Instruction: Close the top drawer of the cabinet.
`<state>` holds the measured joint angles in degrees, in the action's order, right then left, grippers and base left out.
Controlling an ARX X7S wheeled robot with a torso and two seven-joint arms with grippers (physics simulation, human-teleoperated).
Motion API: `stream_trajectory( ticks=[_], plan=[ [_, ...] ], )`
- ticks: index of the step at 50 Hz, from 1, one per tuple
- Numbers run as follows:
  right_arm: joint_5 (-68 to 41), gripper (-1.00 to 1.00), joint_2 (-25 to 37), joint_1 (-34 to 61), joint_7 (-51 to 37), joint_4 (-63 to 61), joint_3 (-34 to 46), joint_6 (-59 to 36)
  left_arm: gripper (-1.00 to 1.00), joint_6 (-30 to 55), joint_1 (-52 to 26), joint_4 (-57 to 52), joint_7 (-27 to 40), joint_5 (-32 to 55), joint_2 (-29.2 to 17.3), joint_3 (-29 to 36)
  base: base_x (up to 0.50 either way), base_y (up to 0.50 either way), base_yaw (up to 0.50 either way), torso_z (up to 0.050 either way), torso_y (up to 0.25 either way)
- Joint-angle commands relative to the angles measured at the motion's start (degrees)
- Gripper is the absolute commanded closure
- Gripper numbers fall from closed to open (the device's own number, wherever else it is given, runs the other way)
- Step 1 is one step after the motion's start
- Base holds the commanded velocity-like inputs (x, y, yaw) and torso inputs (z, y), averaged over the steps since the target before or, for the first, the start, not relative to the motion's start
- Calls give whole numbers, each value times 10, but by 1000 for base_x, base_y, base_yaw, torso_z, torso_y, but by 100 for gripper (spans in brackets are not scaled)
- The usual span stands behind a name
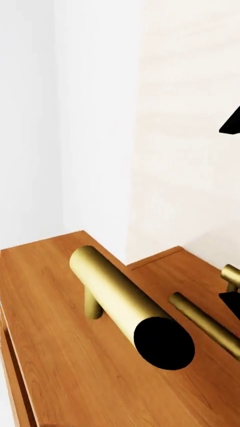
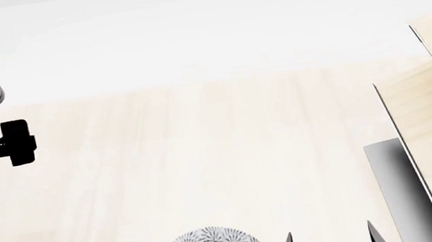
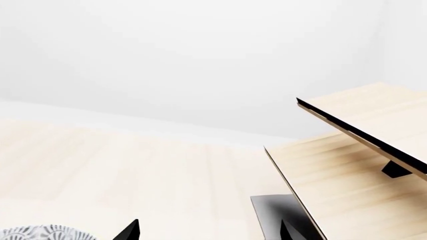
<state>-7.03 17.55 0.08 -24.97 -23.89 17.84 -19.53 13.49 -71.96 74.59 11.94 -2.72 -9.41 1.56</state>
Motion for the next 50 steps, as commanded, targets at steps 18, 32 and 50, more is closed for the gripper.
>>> stream_trajectory(
  ticks=[18, 32, 50],
  plan=[
    [-5, -100, 3, 11, -1, 15, 3, -3, -100, 15, -62, 4, 40, 39, -139, -64, 0, 0, 0, 0, 1],
    [-6, -100, 3, 20, -3, 22, 7, -8, -100, -2, -26, 4, 45, 48, -199, -110, 3, 1, 1, 1, 0],
    [-10, -100, 4, 27, -7, 22, 5, -13, -100, -10, -6, 3, 41, 55, -243, -150, 21, 21, 21, 0, 0]
  ],
)
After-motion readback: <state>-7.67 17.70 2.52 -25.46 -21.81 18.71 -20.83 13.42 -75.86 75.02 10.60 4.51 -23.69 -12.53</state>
